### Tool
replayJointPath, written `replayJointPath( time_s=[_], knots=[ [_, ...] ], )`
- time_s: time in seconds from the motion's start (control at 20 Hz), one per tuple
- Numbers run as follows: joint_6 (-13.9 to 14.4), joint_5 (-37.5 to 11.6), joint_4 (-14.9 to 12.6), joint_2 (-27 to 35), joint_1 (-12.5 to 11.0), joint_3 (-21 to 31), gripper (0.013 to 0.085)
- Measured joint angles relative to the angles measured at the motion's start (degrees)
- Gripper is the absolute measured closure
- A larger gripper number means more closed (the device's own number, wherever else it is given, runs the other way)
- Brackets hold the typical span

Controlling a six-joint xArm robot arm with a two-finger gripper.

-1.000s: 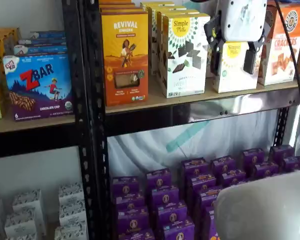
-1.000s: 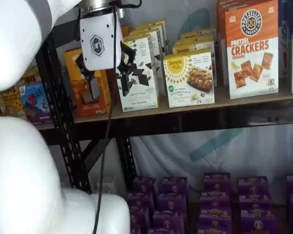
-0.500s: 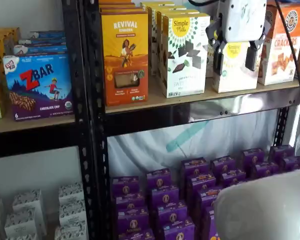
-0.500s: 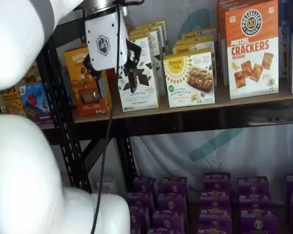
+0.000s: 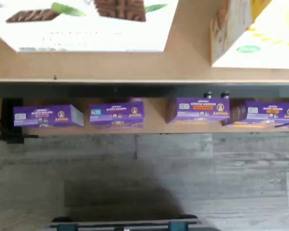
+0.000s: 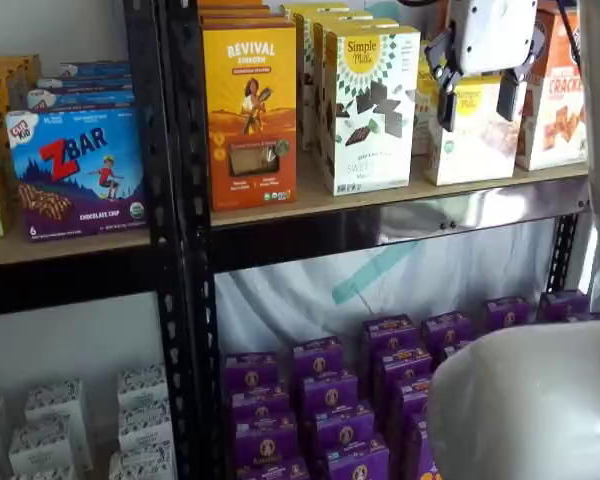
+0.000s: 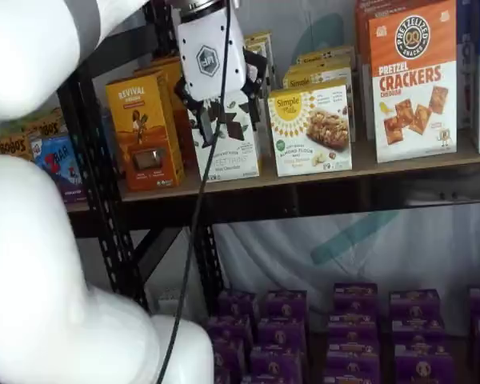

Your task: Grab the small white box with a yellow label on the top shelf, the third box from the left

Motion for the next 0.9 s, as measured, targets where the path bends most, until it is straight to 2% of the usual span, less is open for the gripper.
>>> replayJointPath(
  time_s=[0.45,0.9],
  knots=[
    [-5.3,-5.6,1.0,6.0,-5.7,-3.5,0.0130],
    [-8.1,-7.3,2.6,9.8,-8.8,-7.0,0.0130]
  ],
)
